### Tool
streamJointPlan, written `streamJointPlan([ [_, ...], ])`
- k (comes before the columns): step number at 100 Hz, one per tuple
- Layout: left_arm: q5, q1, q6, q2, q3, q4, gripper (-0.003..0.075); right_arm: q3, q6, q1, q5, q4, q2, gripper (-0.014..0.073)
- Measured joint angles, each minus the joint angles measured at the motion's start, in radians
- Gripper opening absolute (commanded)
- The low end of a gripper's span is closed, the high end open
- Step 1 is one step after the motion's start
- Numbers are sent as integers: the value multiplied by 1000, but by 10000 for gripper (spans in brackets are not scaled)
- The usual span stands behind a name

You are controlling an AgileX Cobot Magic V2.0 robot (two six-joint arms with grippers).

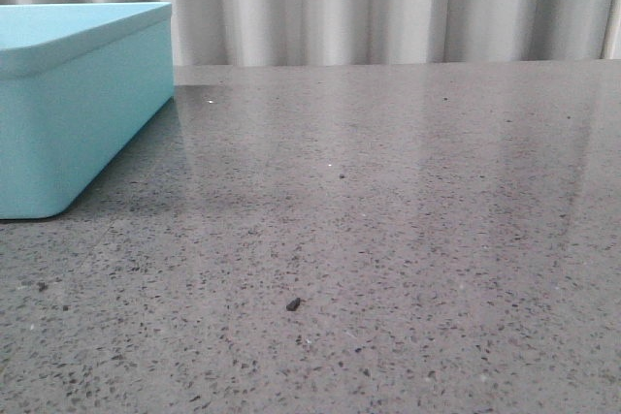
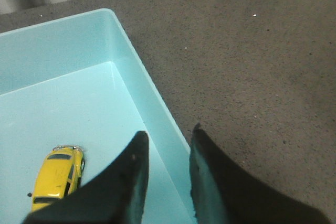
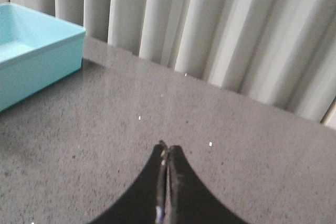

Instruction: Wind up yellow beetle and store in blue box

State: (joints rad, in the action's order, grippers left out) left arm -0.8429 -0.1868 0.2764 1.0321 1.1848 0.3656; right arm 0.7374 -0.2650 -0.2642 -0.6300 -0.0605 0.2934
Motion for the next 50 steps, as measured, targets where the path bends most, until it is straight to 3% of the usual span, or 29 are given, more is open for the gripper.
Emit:
streamJointPlan([
  [13, 71, -12, 2, -194, -176, -6, 141, 0, 0, 0, 51, 0, -25, -41],
  [27, 156, -11, 2, -385, -395, -35, 83, 0, 0, 0, 96, 0, -29, -41],
  [50, 405, -11, 2, -701, -719, -20, 13, -3, 0, 0, 66, 0, -32, -41],
])
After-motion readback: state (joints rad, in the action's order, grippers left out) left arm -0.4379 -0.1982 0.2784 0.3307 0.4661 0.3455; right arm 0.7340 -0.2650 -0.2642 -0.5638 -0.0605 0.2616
